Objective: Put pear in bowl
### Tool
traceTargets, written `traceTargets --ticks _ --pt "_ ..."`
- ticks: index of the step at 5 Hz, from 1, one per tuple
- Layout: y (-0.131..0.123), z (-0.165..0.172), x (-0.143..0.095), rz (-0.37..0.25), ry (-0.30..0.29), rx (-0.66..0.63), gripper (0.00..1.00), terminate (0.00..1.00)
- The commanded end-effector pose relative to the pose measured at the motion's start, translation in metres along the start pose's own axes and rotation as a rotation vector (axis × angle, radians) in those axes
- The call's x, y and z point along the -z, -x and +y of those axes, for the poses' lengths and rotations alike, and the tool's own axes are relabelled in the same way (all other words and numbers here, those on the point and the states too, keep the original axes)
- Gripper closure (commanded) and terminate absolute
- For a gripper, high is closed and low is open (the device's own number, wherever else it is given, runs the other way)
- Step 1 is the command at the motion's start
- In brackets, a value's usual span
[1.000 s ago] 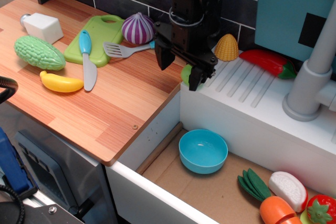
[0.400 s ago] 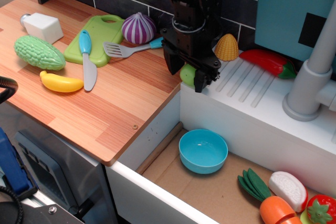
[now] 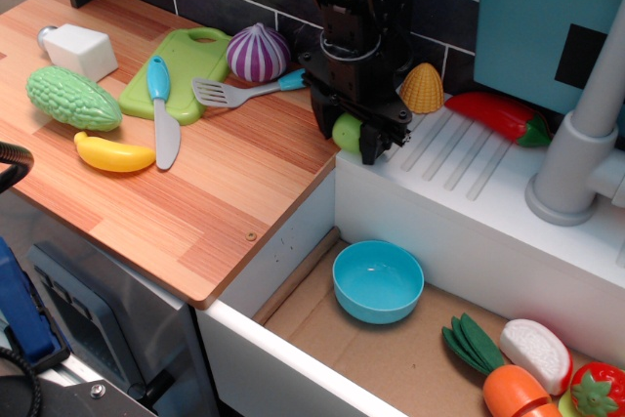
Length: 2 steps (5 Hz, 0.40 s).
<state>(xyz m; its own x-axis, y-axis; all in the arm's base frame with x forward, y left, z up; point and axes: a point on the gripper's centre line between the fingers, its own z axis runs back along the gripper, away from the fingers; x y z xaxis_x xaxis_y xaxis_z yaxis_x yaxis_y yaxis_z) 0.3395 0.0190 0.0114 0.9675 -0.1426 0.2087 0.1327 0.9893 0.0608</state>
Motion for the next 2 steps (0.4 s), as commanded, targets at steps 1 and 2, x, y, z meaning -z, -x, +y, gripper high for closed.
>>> traceTargets --ticks 1,2 --pt "0.0 -0.018 -0.03 -0.001 -0.031 -0.072 1.0 0.0" --pt "0.016 -0.038 -0.03 0.006 -0.027 -0.132 1.0 0.0"
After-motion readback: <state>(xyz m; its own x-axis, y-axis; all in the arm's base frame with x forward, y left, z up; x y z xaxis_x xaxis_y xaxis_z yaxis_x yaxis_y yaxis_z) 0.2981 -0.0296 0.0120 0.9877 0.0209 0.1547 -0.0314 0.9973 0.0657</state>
